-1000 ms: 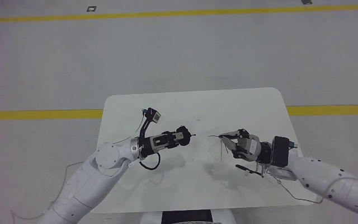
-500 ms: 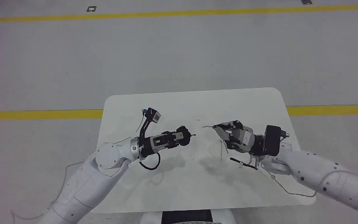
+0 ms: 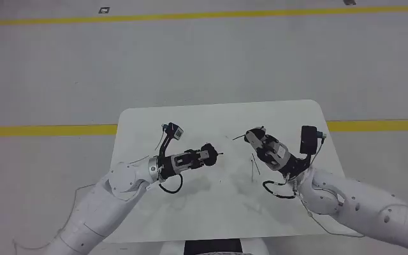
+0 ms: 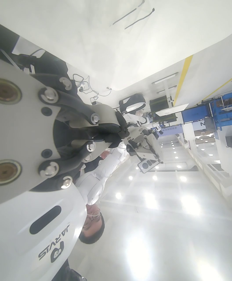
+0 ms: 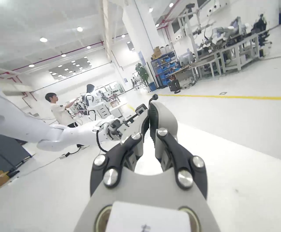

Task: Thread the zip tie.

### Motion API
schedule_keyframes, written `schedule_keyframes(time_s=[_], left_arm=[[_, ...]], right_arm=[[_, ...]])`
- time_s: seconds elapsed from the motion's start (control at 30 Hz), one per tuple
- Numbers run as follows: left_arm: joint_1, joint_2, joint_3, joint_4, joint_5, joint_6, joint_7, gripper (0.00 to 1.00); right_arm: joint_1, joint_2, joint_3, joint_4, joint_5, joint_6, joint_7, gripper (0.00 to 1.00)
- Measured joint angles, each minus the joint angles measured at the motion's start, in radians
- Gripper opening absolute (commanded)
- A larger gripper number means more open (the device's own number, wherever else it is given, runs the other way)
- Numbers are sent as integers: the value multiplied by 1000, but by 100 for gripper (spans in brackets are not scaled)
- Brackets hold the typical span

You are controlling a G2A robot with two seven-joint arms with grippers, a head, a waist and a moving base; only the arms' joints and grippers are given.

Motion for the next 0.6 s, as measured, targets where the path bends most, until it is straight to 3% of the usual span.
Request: schedule_keyframes(time_s=[0.07,0.47,0.6], left_arm=[[0,0,0,0,0,0,0,0],[0,0,1,-1,1,1,2,0],[-6,-6,8,-13,45,0,61,0]], right_arm=[[-4,8,2,-7,47,0,29,0],[-5,7,3,-8,43,2,29,0],[-43,-4,28,-30,124,52,20,0]])
